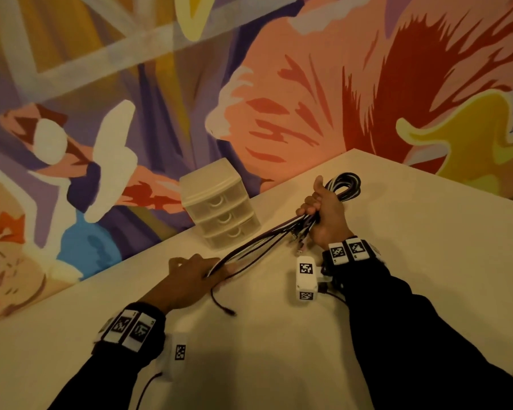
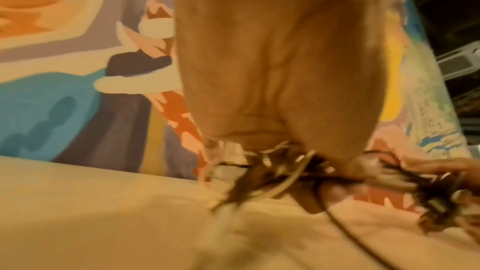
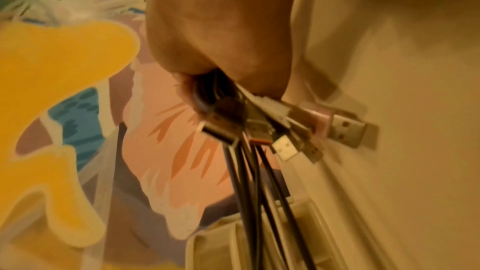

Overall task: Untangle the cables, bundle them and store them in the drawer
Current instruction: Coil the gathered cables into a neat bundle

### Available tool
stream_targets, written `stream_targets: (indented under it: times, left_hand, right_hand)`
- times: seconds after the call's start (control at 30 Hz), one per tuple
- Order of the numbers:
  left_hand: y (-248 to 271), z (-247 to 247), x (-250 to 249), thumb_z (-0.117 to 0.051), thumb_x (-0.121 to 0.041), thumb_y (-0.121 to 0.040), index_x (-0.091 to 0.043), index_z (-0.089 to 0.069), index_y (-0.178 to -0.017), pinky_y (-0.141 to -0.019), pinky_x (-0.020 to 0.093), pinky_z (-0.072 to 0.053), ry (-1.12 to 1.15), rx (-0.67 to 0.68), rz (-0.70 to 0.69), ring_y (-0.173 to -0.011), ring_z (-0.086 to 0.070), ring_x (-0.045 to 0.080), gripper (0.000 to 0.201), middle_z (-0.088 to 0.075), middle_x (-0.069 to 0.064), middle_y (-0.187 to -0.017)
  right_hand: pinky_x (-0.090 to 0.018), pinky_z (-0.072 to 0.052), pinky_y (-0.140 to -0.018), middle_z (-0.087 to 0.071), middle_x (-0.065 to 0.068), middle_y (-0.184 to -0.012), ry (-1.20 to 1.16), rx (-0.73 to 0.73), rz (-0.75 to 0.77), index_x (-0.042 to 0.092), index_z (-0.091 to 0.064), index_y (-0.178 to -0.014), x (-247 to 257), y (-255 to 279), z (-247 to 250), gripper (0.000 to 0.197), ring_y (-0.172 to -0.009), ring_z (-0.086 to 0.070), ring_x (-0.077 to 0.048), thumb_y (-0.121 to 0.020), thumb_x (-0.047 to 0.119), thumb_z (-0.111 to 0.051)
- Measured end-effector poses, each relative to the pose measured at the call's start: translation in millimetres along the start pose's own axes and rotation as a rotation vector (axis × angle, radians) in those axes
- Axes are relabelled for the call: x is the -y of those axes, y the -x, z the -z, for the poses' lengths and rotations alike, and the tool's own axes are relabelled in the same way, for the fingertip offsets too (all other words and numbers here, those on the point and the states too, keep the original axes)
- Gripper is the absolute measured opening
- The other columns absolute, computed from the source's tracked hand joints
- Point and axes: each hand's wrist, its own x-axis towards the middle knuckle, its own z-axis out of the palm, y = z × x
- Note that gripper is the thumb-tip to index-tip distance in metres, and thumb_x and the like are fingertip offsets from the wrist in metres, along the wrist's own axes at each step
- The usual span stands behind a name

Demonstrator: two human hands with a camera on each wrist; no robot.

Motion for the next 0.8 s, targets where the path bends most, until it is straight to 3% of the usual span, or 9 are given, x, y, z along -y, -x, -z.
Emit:
stream_targets:
  times: [0.13, 0.2, 0.27, 0.4, 0.47, 0.5, 0.57, 0.67, 0.8]
  left_hand:
    - [0, 7, 18, -0.021, -0.097, -0.08, -0.036, -0.06, -0.12, -0.112, 0.045, -0.03, -0.214, 0.133, 0.016, -0.106, -0.05, 0.003, 0.083, -0.061, -0.012, -0.104]
    - [-6, 13, 24, -0.038, -0.101, -0.072, -0.037, -0.051, -0.133, -0.116, 0.046, -0.033, -0.275, 0.197, 0.08, -0.131, -0.048, 0.017, 0.09, -0.056, -0.011, -0.131]
    - [-8, 22, 11, -0.052, -0.098, -0.076, -0.035, -0.043, -0.15, -0.12, 0.045, -0.037, -0.089, 0.111, 0.079, -0.141, -0.044, 0.019, 0.098, -0.049, -0.01, -0.147]
    - [-12, 40, -61, -0.037, -0.075, -0.102, -0.03, -0.057, -0.13, -0.103, 0.028, -0.046, 0.337, -0.268, -0.185, -0.121, -0.06, 0.011, 0.057, -0.064, -0.012, -0.124]
    - [-33, 32, -98, -0.025, -0.071, -0.107, -0.031, -0.059, -0.122, -0.096, 0.014, -0.042, 0.463, -0.236, -0.136, -0.112, -0.062, 0.005, 0.054, -0.067, -0.016, -0.113]
    - [-45, 24, -111, -0.019, -0.078, -0.103, -0.029, -0.061, -0.124, -0.103, 0.017, -0.043, 0.477, -0.181, -0.125, -0.117, -0.062, 0.005, 0.068, -0.07, -0.014, -0.117]
    - [-63, 4, -129, -0.007, -0.089, -0.094, -0.024, -0.064, -0.134, -0.116, 0.038, -0.042, 0.426, -0.048, -0.109, -0.128, -0.062, 0.018, 0.095, -0.073, 0.001, -0.129]
    - [-68, -14, -129, -0.01, -0.069, -0.108, -0.018, -0.074, -0.107, -0.088, 0.034, -0.045, 0.315, -0.021, -0.04, -0.096, -0.067, 0.022, 0.082, -0.073, 0.0, -0.089]
    - [-68, -24, -116, -0.021, -0.074, -0.105, -0.019, -0.073, -0.104, -0.078, 0.036, -0.047, 0.348, -0.076, -0.05, -0.081, -0.065, 0.019, 0.076, -0.069, -0.002, -0.082]
  right_hand:
    - [-0.031, -0.048, -0.048, -0.033, 0.004, -0.048, 0.06, 0.003, 0.03, 0.018, -0.048, -0.067, 1, 2, -2, 0.049, -0.04, -0.037, -0.011, -0.107, 0.042, -0.064]
    - [-0.031, -0.047, -0.05, -0.033, 0.003, -0.048, 0.066, 0.02, 0.033, 0.018, -0.047, -0.065, 0, 5, -6, 0.051, -0.04, -0.037, -0.011, -0.107, 0.042, -0.064]
    - [-0.03, -0.047, -0.049, -0.033, 0.003, -0.049, 0.054, 0.035, 0.034, 0.019, -0.046, -0.064, 3, 5, -5, 0.052, -0.041, -0.036, -0.011, -0.108, 0.041, -0.064]
    - [-0.028, -0.046, -0.048, -0.032, 0.004, -0.05, 0.034, 0.074, 0.046, 0.02, -0.045, -0.064, 6, 4, -4, 0.052, -0.043, -0.035, -0.011, -0.108, 0.041, -0.063]
    - [-0.027, -0.045, -0.049, -0.031, 0.004, -0.05, 0.035, 0.097, 0.03, 0.021, -0.046, -0.066, 3, 4, -6, 0.05, -0.043, -0.035, -0.011, -0.107, 0.043, -0.064]
    - [-0.027, -0.045, -0.049, -0.031, 0.004, -0.051, 0.032, 0.105, 0.017, 0.021, -0.046, -0.066, 2, 5, -7, 0.05, -0.043, -0.035, -0.011, -0.106, 0.044, -0.065]
    - [-0.027, -0.045, -0.049, -0.031, 0.003, -0.049, 0.005, 0.116, -0.007, 0.021, -0.045, -0.061, 5, 6, -6, 0.054, -0.043, -0.035, -0.012, -0.106, 0.044, -0.065]
    - [-0.028, -0.047, -0.048, -0.031, 0.002, -0.046, -0.025, 0.113, -0.029, 0.021, -0.043, -0.054, 13, 6, -2, 0.061, -0.04, -0.039, -0.014, -0.107, 0.044, -0.064]
    - [-0.029, -0.045, -0.047, -0.032, 0.001, -0.047, -0.001, 0.059, -0.051, 0.019, -0.042, -0.054, 9, 6, -4, 0.063, -0.039, -0.037, -0.015, -0.106, 0.046, -0.065]
